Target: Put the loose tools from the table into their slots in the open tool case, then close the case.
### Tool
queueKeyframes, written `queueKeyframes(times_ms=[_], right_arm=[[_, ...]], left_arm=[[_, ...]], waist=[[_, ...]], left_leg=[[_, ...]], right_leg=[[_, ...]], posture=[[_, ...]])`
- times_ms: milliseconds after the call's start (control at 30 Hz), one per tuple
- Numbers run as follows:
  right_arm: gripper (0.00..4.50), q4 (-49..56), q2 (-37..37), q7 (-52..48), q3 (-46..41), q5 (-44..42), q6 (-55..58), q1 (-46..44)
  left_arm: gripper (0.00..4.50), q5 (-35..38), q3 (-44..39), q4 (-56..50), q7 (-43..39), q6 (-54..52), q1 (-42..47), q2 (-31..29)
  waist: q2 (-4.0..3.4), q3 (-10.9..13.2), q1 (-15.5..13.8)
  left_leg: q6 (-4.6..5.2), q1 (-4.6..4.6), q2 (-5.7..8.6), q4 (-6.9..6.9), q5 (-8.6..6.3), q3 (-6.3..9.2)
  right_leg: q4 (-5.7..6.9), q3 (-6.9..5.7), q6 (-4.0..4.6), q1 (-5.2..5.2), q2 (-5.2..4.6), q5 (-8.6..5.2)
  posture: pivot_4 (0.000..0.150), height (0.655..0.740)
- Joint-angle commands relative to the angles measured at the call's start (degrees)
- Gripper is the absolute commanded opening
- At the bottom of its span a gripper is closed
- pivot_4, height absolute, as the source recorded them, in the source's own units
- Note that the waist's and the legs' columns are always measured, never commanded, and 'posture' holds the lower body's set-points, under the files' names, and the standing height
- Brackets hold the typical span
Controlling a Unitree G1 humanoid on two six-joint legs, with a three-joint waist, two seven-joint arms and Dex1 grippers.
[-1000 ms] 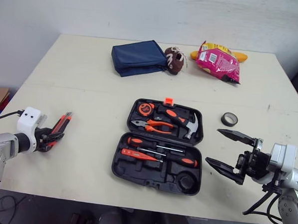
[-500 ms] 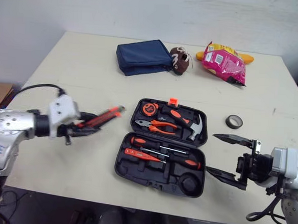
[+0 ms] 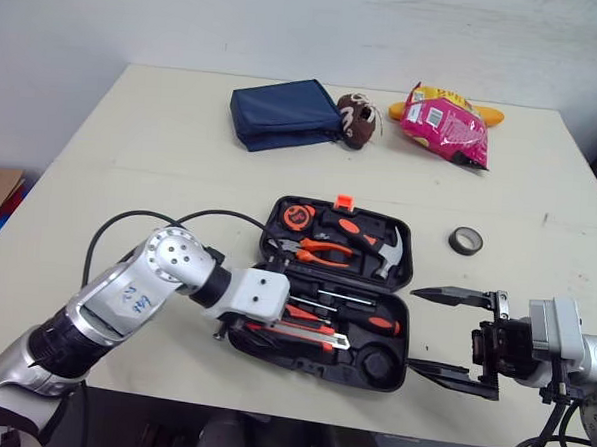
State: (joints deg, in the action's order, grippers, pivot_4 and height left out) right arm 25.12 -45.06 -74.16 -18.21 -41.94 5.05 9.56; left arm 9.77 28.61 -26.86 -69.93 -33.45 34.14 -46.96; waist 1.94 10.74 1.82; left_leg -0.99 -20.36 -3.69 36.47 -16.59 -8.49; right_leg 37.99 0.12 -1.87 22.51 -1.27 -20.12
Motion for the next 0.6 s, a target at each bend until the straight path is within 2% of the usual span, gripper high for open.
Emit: queueKeyframes(times_ms=[33, 500, 600], right_arm=[[4.5, 2.41, -0.66, 0.85, -2.39, -1.33, 0.45, 0.16], [4.5, -0.17, 2.59, -0.32, -2.44, 1.92, -5.54, 4.59], [4.5, -1.39, 3.5, -1.22, -2.63, 2.48, -7.46, 5.69]], left_arm=[[1.47, -3.84, 3.01, -1.64, 1.56, 0.03, 0.46, 1.45], [1.47, -11.16, 5.29, 1.26, 3.39, 1.54, -0.54, 2.51], [1.47, -10.17, 4.6, 1.66, 3.04, 1.76, -0.79, 3.46]], waist=[[0.0, 0.0, -0.15], [0.0, -0.01, -0.22], [-0.02, -0.02, -0.23]], left_leg=[[0.01, 0.02, 0.01, 0.01, 0.01, 0.01], [0.08, 0.04, 0.02, 0.07, 0.07, 0.04], [0.11, 0.05, 0.04, 0.11, 0.09, 0.04]], right_leg=[[0.0, 0.0, 0.0, -0.02, 0.0, 0.0], [0.03, 0.01, -0.06, -0.1, -0.02, 0.03], [0.03, 0.01, -0.1, -0.13, -0.04, 0.05]], posture=[[0.15, 0.74], [0.15, 0.74], [0.15, 0.74]])
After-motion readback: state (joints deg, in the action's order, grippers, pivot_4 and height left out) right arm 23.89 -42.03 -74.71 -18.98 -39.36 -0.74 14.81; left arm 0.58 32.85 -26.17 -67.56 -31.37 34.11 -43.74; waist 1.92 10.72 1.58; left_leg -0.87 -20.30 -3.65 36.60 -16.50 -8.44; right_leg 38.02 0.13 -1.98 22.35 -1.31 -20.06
